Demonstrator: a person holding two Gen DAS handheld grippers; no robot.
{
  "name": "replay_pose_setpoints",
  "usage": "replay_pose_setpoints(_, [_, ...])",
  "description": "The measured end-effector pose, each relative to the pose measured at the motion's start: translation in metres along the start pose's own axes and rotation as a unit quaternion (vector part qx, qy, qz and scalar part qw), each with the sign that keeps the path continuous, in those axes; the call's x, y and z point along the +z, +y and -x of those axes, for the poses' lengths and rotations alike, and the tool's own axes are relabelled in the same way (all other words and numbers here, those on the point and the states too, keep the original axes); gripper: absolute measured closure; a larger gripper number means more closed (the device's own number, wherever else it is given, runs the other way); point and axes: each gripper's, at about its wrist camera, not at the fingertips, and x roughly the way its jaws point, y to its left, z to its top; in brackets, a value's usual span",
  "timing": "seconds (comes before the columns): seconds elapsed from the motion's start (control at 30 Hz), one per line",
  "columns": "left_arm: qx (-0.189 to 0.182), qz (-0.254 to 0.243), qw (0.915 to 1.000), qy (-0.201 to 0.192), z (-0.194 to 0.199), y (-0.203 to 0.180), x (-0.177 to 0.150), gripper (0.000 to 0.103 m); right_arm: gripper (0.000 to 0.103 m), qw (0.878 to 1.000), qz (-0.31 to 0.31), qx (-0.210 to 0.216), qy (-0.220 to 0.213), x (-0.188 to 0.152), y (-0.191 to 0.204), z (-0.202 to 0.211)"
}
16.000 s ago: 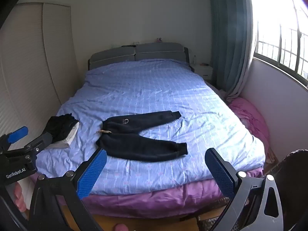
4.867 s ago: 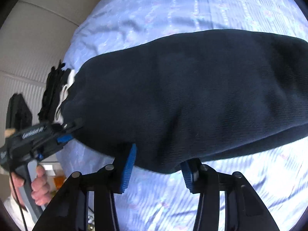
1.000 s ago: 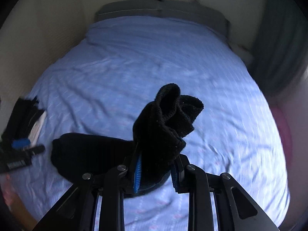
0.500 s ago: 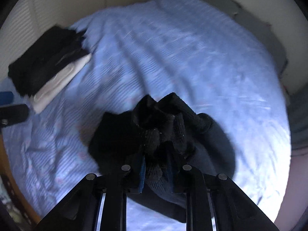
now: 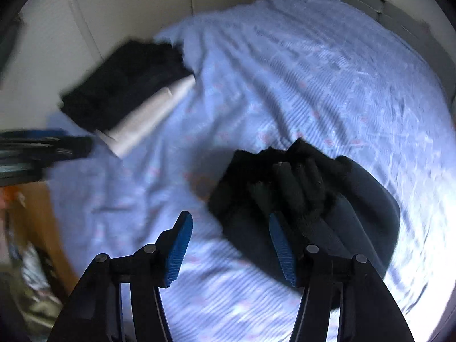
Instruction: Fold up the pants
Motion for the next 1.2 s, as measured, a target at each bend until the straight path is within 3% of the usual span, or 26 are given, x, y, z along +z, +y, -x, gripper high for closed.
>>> replay_pose_setpoints(0.1, [-0.033, -0.021, 0.9992, -0.005, -0.001, -0.029, 0.002, 0.021, 0.033, 0.997, -0.067, -0.035, -0.029, -0.019, -0.033, 0.037])
replay_pose_setpoints(0.23, [-0.080, -0.011, 0.9965, 0.020, -0.020, -0.072, 0.010, 0.018, 0.033, 0.980, -0.159, -0.114, -0.025, -0.048, -0.106, 0.052])
replay_pose_setpoints(0.4, [-0.119, 0.013, 0.9909, 0.061, -0.059, -0.120, 0.020, 0.017, 0.033, 0.957, -0.257, -0.134, -0.012, -0.075, -0.179, 0.045])
replay_pose_setpoints(0.5, [-0.142, 0.040, 0.9857, 0.082, -0.080, -0.137, 0.022, 0.015, 0.033, 0.941, -0.316, -0.119, -0.002, -0.092, -0.212, 0.031])
replay_pose_setpoints(0.6, [-0.140, 0.074, 0.9814, 0.109, -0.104, -0.144, 0.023, 0.015, 0.033, 0.930, -0.358, -0.080, 0.013, -0.104, -0.228, 0.012])
replay_pose_setpoints(0.7, [-0.135, 0.113, 0.9765, 0.124, -0.122, -0.141, 0.024, 0.015, 0.033, 0.930, -0.361, -0.058, 0.025, -0.108, -0.229, -0.007])
replay_pose_setpoints(0.8, [-0.165, 0.150, 0.9666, 0.127, -0.129, -0.137, 0.024, 0.015, 0.033, 0.932, -0.361, -0.029, 0.033, -0.111, -0.229, -0.023])
replay_pose_setpoints(0.93, [-0.142, 0.149, 0.9707, 0.123, -0.141, -0.141, 0.028, 0.016, 0.033, 0.930, -0.364, -0.005, 0.042, -0.114, -0.228, -0.035])
replay_pose_setpoints(1.03, [-0.129, 0.155, 0.9716, 0.124, -0.152, -0.143, 0.031, 0.028, 0.034, 0.933, -0.356, 0.003, 0.047, -0.113, -0.228, -0.041])
replay_pose_setpoints(1.1, [-0.123, 0.158, 0.9712, 0.130, -0.156, -0.145, 0.032, 0.047, 0.034, 0.935, -0.352, 0.005, 0.047, -0.113, -0.227, -0.042])
replay_pose_setpoints(1.2, [-0.130, 0.155, 0.9718, 0.122, -0.150, -0.143, 0.032, 0.059, 0.033, 0.937, -0.346, -0.002, 0.034, -0.110, -0.226, -0.032])
